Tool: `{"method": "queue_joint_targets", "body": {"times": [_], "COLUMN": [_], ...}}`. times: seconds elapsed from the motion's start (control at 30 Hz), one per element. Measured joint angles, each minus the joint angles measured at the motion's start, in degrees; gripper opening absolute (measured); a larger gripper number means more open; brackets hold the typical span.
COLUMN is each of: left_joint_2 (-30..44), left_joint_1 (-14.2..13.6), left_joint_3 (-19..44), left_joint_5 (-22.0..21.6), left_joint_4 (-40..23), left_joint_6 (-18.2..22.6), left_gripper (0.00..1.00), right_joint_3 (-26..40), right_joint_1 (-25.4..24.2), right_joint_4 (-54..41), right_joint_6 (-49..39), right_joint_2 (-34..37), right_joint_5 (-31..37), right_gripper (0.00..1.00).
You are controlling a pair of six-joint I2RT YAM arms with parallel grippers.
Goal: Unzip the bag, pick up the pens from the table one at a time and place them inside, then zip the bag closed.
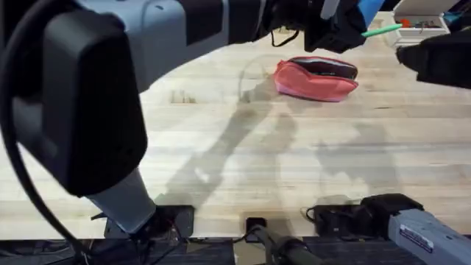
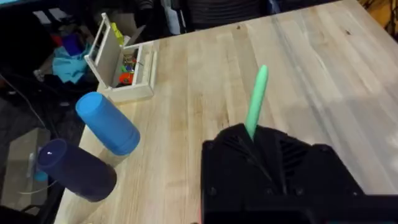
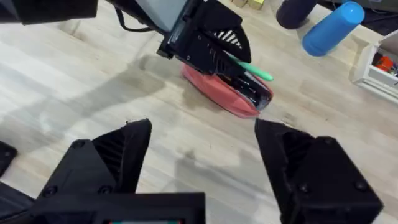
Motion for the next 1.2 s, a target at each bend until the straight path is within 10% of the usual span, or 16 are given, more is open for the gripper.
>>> {"method": "queue_joint_targets", "body": {"times": [0.77, 1.2], "left_joint_2": [12.34, 12.66], "left_joint_1": [0.19, 3.62], "left_joint_3": [0.00, 0.00], "left_joint_5": [0.14, -5.76], "left_joint_4": [3.35, -6.19], "left_joint_6": [2.38, 3.75], "left_gripper": [0.043, 0.043], "right_joint_3": [-0.01, -0.01], "right_joint_1": [-0.02, -0.02], "right_joint_4": [-0.09, -0.09], "right_joint_6": [0.02, 0.00], "right_joint_2": [0.00, 0.00], "right_joint_5": [0.00, 0.00], "right_gripper": [0.997, 0.996]}}
